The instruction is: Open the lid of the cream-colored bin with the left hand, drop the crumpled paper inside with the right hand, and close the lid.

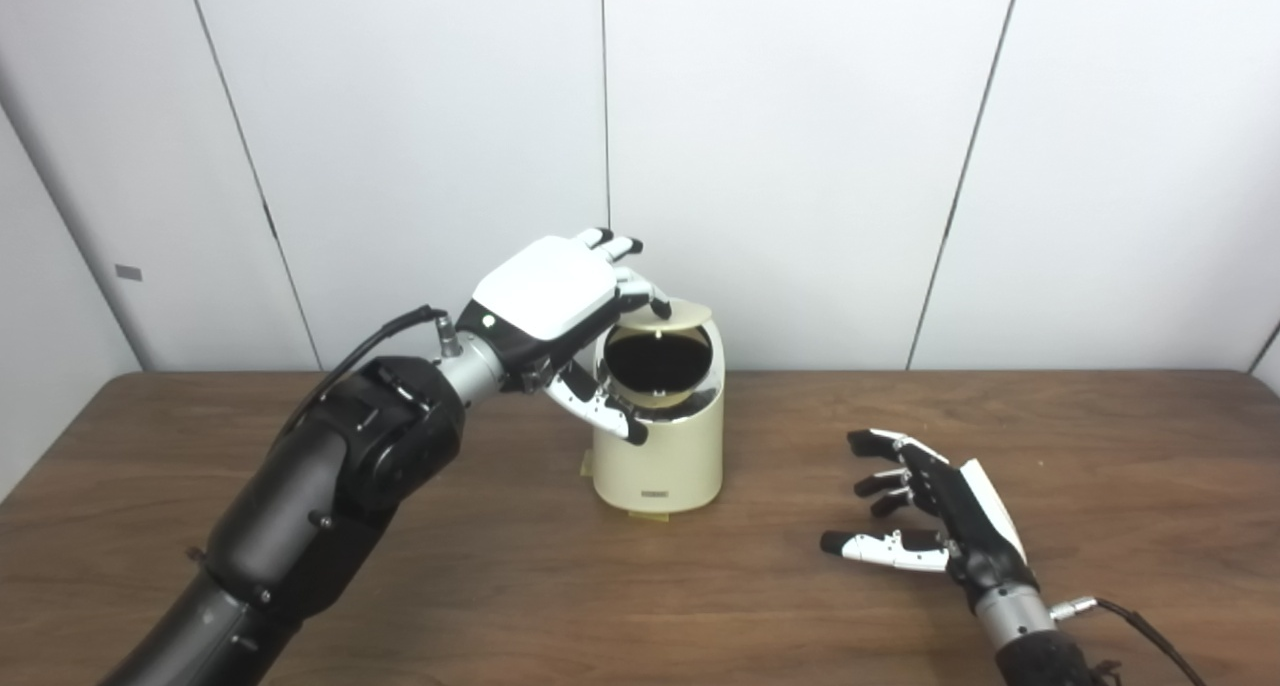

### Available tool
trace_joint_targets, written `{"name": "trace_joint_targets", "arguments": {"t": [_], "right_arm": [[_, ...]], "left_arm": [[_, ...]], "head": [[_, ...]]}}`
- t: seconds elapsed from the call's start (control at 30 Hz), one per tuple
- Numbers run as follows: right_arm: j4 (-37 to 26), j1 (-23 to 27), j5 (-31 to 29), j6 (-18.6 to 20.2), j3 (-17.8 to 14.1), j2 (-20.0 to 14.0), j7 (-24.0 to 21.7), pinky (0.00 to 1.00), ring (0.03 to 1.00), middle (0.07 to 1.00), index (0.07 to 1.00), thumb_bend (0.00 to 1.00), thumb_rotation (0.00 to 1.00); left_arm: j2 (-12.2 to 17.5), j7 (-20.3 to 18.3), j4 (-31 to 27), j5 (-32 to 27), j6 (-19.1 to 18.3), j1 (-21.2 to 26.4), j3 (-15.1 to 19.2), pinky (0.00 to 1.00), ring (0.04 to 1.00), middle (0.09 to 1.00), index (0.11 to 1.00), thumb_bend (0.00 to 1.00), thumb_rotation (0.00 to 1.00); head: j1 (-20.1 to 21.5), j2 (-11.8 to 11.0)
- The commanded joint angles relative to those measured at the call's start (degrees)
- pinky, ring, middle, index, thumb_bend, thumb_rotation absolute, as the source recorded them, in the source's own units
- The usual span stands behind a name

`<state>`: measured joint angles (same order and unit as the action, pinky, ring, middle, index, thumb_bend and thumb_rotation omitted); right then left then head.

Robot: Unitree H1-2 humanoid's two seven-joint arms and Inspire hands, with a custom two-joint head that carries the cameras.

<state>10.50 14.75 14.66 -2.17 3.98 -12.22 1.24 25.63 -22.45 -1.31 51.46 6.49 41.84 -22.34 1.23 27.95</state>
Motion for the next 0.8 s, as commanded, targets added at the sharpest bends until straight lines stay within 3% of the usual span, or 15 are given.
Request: {"name": "trace_joint_targets", "arguments": {"t": [0.0, 0.33, 0.77], "right_arm": [[-0.66, 0.18, -0.16, 1.03, 0.82, 0.31, -1.49, 0.51, 0.624, 0.773, 0.762, 0.79, 0.21], [-1.80, 0.02, -0.53, 2.08, 1.21, 0.21, -1.86, 0.52, 0.629, 0.787, 0.767, 0.80, 0.23], [-3.16, -0.22, -0.38, 4.00, 1.72, 0.21, -1.80, 0.54, 0.641, 0.790, 0.769, 0.80, 0.24]], "left_arm": [[1.22, 0.55, -2.05, 0.87, 0.46, 2.13, 0.88, 1.00, 0.960, 0.805, 0.793, 1.00, 0.48], [1.15, -3.76, -5.01, 1.59, -0.67, 0.81, 1.68, 1.00, 0.961, 0.804, 0.791, 1.00, 0.45], [0.78, -6.04, -5.64, 2.35, -0.11, -0.36, 1.24, 1.00, 0.950, 0.792, 0.776, 1.00, 0.47]], "head": [[0.02, 0.06], [0.21, 0.76], [0.45, 1.67]]}}
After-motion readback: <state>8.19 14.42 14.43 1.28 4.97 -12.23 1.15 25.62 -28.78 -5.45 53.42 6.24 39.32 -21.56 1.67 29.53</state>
